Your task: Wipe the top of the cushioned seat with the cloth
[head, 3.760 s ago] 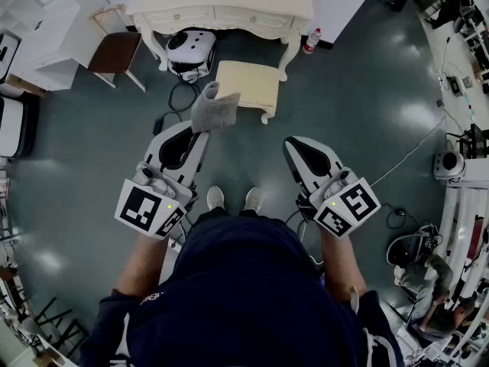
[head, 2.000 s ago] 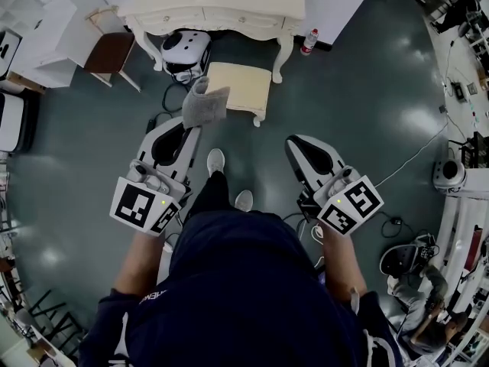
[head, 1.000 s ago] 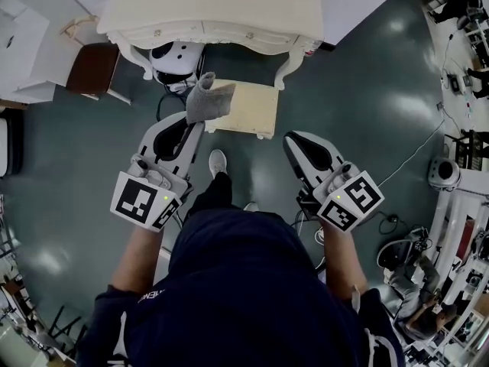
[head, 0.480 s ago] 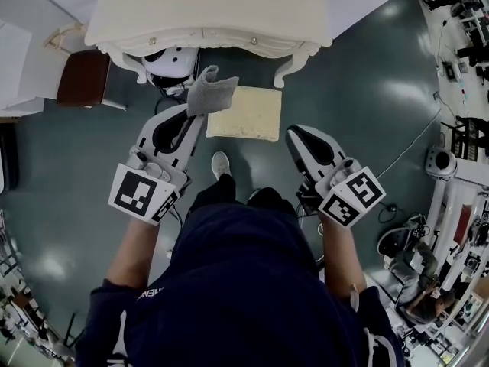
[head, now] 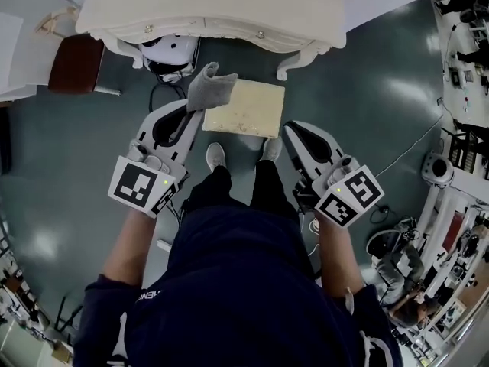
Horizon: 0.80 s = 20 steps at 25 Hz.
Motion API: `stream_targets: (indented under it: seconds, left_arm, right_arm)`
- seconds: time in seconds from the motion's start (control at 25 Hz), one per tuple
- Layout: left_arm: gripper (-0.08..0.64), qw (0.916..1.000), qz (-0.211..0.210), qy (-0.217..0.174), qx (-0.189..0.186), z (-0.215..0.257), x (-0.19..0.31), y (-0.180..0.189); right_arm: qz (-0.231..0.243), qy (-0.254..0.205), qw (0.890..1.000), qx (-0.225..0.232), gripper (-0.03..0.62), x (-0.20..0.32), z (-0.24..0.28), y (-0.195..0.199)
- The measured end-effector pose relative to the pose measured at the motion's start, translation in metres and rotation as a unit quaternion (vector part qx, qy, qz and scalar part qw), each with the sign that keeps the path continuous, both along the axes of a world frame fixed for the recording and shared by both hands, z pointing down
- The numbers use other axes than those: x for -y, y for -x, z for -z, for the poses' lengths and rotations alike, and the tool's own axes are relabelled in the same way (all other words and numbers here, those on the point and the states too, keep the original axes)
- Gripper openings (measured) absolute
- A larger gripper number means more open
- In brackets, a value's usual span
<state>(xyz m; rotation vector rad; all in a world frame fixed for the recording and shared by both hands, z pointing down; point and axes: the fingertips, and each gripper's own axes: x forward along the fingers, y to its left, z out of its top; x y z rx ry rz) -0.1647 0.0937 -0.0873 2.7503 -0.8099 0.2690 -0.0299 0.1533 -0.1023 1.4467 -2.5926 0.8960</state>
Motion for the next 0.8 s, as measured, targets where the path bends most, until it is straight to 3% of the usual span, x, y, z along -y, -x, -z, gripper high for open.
stream_targets:
  seconds: [0.48, 0.8]
  left_arm:
    - [0.028, 0.9957, 0.079, 0.037, 0.032, -0.084, 0.037, -0.042]
    - [0.028, 0.9894, 0.117, 0.07, 0.051, -0.153, 0.059, -0.051]
  right_arm:
    - [0.081, 0.036, 0.996, 0.025, 0.026, 0.039, -0.071, -0.03]
    - [0.104, 0.074, 0.991, 0.035, 0.026, 0.069, -0.131, -0.052]
